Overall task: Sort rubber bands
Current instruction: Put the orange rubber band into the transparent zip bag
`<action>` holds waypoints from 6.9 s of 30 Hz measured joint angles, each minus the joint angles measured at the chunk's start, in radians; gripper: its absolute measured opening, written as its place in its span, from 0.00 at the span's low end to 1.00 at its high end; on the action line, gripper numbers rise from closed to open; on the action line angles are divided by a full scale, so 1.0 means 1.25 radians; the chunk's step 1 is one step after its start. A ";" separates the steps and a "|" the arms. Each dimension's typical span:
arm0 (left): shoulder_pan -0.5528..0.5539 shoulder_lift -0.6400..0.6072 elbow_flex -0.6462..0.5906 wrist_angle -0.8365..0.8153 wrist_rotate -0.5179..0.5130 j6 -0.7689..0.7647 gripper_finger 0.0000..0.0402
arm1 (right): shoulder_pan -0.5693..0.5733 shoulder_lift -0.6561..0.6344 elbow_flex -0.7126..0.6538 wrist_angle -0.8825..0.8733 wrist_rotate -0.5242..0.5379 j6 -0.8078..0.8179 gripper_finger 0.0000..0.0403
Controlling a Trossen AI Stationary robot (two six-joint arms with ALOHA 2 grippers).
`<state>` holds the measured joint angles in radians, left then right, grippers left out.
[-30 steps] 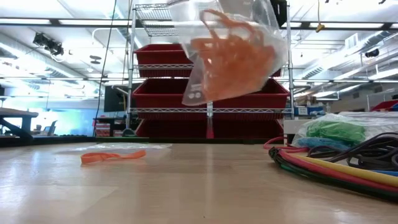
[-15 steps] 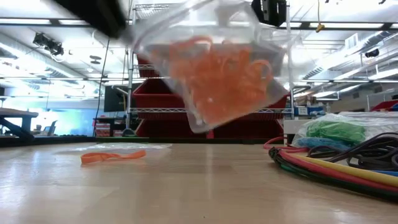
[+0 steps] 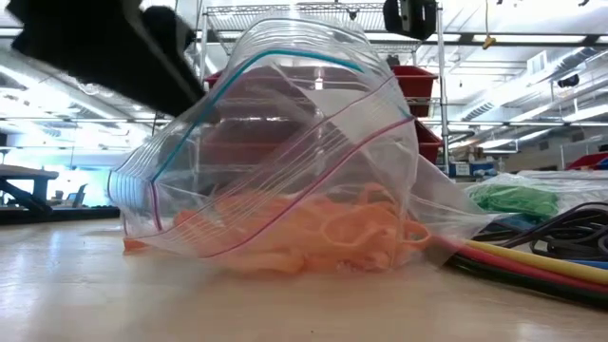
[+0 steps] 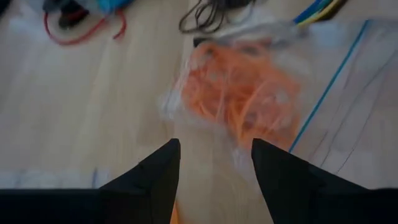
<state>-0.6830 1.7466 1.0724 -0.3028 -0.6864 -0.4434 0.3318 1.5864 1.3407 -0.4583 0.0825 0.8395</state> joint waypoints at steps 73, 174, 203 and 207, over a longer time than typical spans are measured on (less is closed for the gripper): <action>-0.142 0.096 -0.212 0.429 -0.092 -0.408 0.52 | 0.328 0.711 0.751 -0.635 0.518 -0.100 0.16; -0.047 -0.040 0.137 0.036 -0.010 0.135 0.01 | 0.121 0.468 0.745 -0.843 0.109 -0.108 0.00; 0.046 0.071 0.246 -0.123 0.013 0.074 0.02 | 0.093 0.469 0.745 -0.698 0.026 -0.122 0.00; 0.046 0.071 0.246 -0.122 0.017 0.075 0.09 | 0.093 0.469 0.745 -0.685 0.026 -0.122 0.00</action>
<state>-0.6250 1.8359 1.3800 -0.4556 -0.6648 -0.3500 0.4477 2.1723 2.2723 -1.3147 0.1150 0.6876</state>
